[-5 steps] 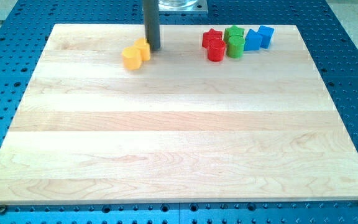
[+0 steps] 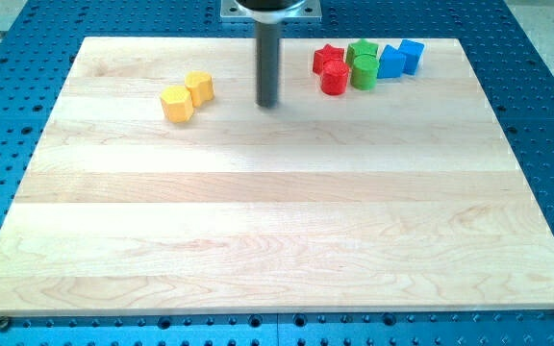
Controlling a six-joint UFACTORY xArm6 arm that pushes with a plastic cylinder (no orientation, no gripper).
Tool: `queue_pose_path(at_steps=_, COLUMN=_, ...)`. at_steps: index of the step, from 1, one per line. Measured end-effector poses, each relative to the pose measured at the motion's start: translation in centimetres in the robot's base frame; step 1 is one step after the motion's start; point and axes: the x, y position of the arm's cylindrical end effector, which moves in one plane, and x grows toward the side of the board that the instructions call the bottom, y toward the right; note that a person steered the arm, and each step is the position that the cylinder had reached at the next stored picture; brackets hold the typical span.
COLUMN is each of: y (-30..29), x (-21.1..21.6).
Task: Place the red blocks horizontally to each other
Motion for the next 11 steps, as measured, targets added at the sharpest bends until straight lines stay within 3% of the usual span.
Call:
queue_pose_path(at_steps=1, y=5.7, x=-8.0)
queue_pose_path(at_steps=2, y=9.7, x=-9.7)
queue_pose_path(at_steps=4, y=12.0, x=6.5)
queue_pose_path(at_steps=5, y=12.8, x=8.7)
queue_pose_path(at_steps=6, y=7.5, x=7.5)
queue_pose_path(at_steps=7, y=13.2, x=3.8)
queue_pose_path(at_steps=8, y=14.6, x=3.0)
queue_pose_path(at_steps=9, y=20.3, x=1.2)
queue_pose_path(at_steps=11, y=19.4, x=9.4)
